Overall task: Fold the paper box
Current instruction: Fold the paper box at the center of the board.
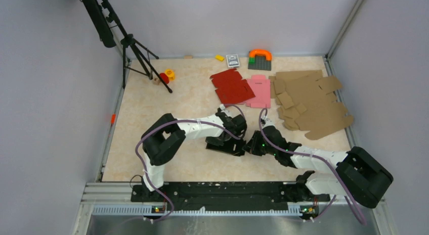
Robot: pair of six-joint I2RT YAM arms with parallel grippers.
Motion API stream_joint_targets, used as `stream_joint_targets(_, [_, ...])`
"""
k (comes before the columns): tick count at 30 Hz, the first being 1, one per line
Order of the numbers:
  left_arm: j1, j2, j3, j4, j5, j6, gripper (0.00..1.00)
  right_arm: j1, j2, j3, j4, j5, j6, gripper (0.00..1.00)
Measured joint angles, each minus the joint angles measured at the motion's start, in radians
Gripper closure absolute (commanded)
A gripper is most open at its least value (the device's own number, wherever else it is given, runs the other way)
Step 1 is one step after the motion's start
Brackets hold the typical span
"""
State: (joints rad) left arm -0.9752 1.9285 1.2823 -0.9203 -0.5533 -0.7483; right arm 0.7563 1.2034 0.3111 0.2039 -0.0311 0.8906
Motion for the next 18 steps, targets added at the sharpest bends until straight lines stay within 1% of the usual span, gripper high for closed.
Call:
stream_joint_targets(12, [-0.059, 0.088, 0.063, -0.072, -0.123, -0.021, 1.0, 0.001, -0.019, 0.0, -0.015, -0.004, 0.0, 1.0])
stream_joint_targets(13, [-0.06, 0.089, 0.064, -0.074, -0.125, -0.023, 0.99, 0.001, -0.019, 0.0, -0.015, -0.005, 0.0, 1.0])
stream_joint_targets(18, [-0.056, 0.079, 0.061, -0.066, -0.111, -0.009, 0.87, 0.001, -0.019, 0.0, -0.017, -0.004, 0.0, 1.0])
